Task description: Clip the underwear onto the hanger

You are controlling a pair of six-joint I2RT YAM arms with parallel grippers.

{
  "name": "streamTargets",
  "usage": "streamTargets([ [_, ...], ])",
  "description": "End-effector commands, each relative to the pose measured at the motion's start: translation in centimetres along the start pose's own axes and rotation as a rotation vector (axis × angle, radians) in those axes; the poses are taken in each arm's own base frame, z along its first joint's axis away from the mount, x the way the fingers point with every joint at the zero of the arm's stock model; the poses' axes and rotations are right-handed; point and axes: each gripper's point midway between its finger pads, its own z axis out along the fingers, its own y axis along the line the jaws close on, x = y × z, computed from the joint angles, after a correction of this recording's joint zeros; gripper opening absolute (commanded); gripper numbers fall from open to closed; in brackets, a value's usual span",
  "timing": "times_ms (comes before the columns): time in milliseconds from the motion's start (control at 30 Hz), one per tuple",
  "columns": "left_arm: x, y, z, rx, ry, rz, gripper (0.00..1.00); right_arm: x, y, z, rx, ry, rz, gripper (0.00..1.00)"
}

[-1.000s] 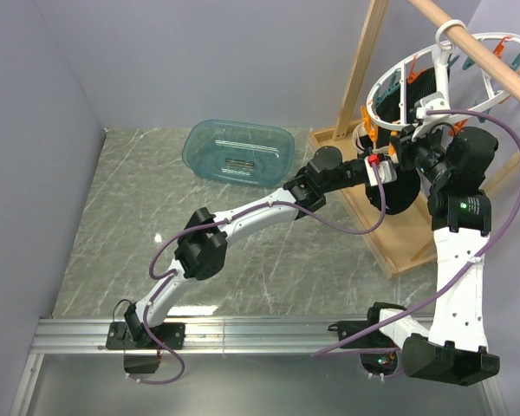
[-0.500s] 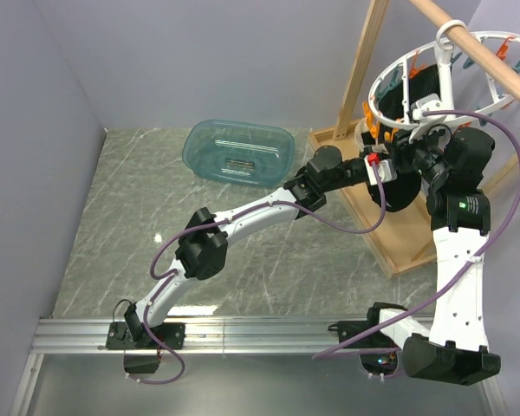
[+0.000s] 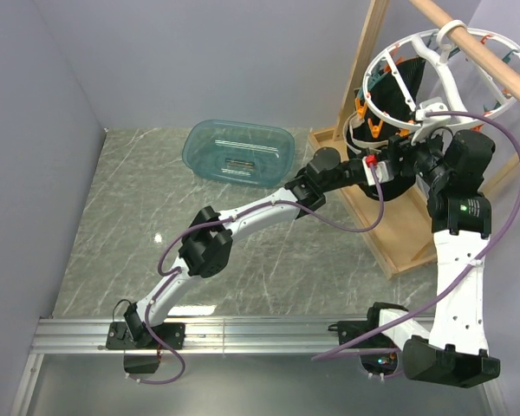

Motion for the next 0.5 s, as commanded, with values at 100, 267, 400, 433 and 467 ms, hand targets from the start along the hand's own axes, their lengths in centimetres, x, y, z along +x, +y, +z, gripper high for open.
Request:
streamTargets([
  [100,-6.4,3.7,0.1,-0.097,-0.135,0.062,0.11,-0.8,3.8,-2.1,-0.123,-0.022,0.109,0.78],
  [267,-7.0,3.8,-0.2,-0.094,-0.146,0.056,0.16,-2.1,3.4,-2.8,-0.096,-0.053,0.146,0.79],
  [400,-7.3,3.6,-0.3,-0.084,-0.153,0.036,0.23,-3.0,2.8,-3.4,-0.07,-0.074,0.197,0.8],
  [433,-7.4,3.6,-0.4,-0.082,-0.157,0.034,0.25,-3.1,2.7,-3.4,-0.07,-0.076,0.207,0.8],
  [467,-7.7,3.6,-0.5,-0.081,-0.163,0.033,0.25,-3.3,2.6,-3.5,-0.073,-0.079,0.217,0.8],
])
